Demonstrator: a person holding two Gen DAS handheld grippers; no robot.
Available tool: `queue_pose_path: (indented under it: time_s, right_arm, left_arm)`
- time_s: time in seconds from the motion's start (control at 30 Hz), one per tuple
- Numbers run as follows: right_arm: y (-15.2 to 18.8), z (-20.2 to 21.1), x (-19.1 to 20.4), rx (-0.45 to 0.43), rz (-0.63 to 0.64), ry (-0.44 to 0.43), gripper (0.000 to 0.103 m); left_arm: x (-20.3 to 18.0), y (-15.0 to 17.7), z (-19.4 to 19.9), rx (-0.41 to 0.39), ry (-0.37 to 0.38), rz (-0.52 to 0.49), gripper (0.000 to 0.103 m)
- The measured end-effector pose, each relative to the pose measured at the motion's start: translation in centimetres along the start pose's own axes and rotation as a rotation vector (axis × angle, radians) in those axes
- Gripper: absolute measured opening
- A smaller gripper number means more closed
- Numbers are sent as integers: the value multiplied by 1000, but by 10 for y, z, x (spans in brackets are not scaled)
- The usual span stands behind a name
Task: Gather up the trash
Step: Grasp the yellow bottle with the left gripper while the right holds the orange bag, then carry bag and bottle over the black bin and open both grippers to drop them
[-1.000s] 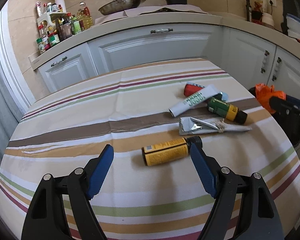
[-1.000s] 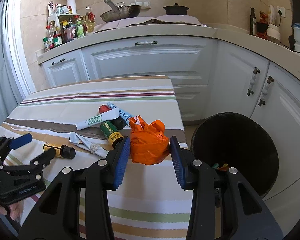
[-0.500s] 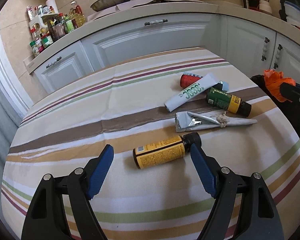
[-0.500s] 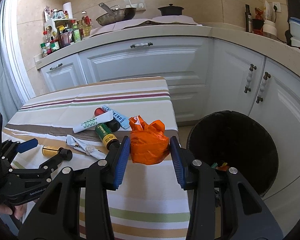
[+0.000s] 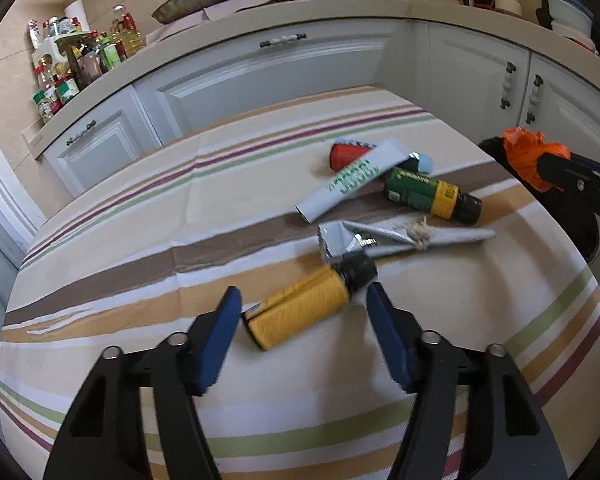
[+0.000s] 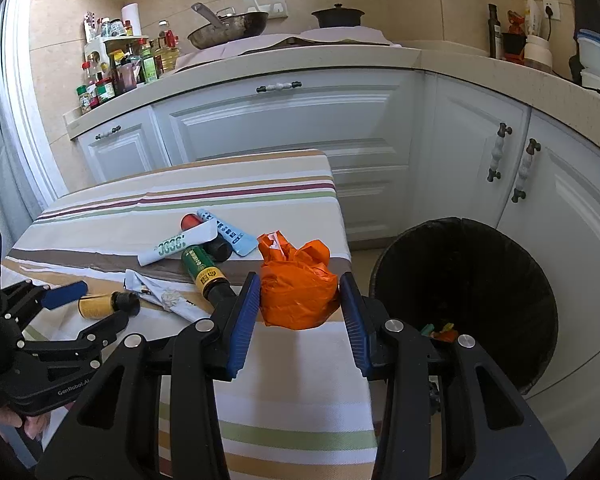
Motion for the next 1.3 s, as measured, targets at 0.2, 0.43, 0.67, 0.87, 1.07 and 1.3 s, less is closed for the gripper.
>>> queue_pose_path:
  time_s: [0.2, 0.43, 0.67, 0.87, 1.07, 1.3]
  right_arm:
    - [0, 0, 0, 0, 0, 1, 40]
    - [0, 0, 0, 1, 1, -2, 40]
    - [1, 0, 0, 0, 1, -1, 40]
    - [2, 3, 1, 2, 2, 5, 40]
    - [2, 6, 1, 2, 3, 10, 40]
    - [2, 9, -2, -6, 5, 17, 40]
  left_arm:
    - [-5, 5, 4, 16, 27, -11, 39]
    - [-9, 14, 11, 22, 49, -13, 29]
    - [-6, 11, 14, 1, 57, 38, 55]
    - [-5, 2, 5, 13, 71, 54, 51]
    - [-10, 5, 5, 20, 79, 28, 25]
    - [-2, 7, 22, -31, 55, 79, 25]
Point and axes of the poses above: each gripper's, at about its wrist camera, not at the fingertips, and z roughly against the way its jaws point, x to its left, y to its underside, the point moved 6 cm from there along -z, roughly the way its jaws point, and after that the axes turned 3 degrees about z, right-handed, at the moved point
